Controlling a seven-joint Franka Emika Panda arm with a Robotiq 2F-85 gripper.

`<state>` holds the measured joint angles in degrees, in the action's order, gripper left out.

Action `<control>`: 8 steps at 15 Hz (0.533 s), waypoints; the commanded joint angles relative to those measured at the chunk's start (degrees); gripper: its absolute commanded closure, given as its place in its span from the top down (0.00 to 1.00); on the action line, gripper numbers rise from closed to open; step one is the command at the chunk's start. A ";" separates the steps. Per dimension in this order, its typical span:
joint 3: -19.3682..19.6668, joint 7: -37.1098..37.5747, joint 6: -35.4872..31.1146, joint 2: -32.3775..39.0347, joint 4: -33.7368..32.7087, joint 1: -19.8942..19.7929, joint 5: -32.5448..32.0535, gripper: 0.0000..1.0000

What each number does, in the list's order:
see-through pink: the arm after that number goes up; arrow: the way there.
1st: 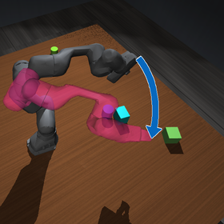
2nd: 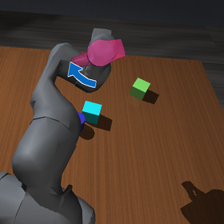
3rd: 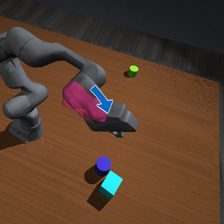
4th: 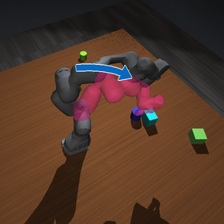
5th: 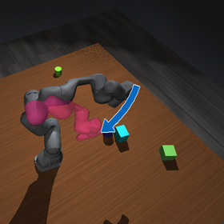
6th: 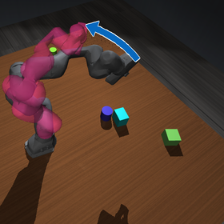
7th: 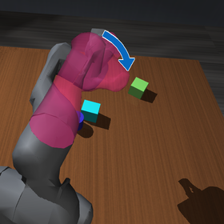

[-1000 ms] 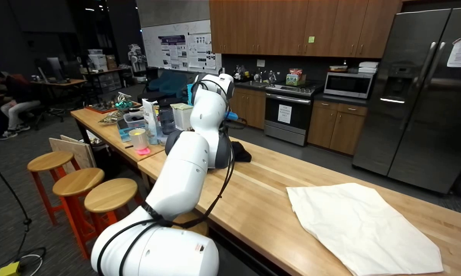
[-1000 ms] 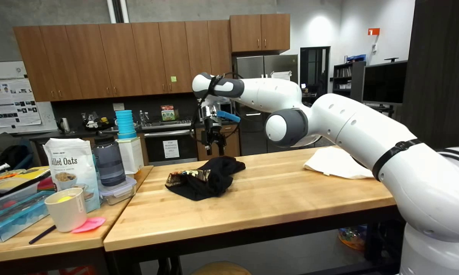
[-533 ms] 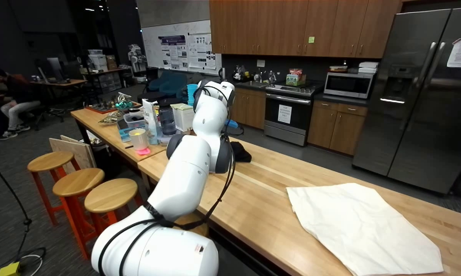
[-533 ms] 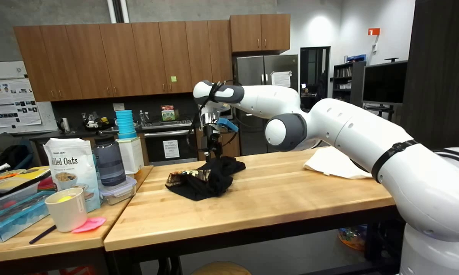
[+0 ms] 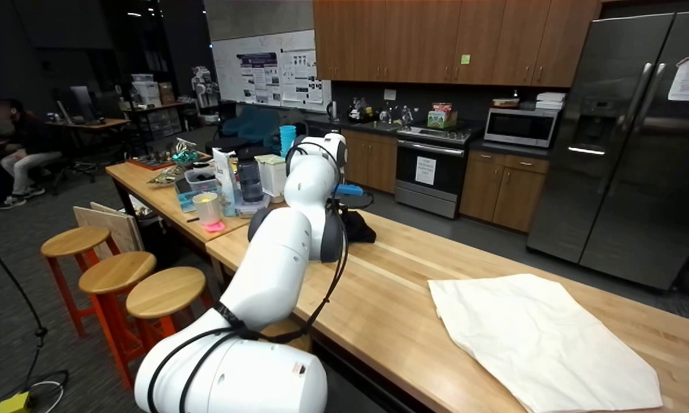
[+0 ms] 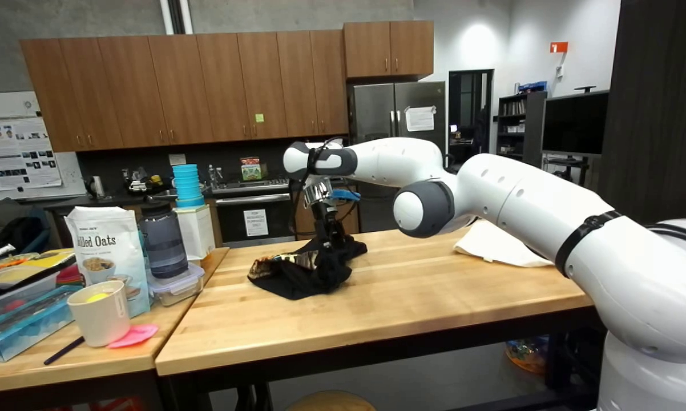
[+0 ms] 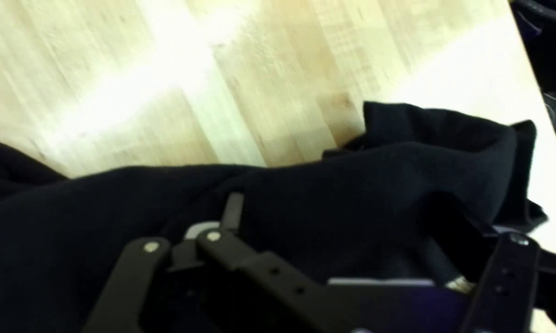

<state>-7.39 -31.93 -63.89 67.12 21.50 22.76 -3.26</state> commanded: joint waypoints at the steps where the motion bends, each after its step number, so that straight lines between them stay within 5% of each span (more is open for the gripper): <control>1: 5.16 -2.81 -1.07 1.35 -1.38 2.60 -7.13 1.00; 8: 7.94 1.31 -6.78 -0.88 0.86 3.84 -10.81 1.00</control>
<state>-0.12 -32.58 -69.36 68.28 21.16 26.92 -14.03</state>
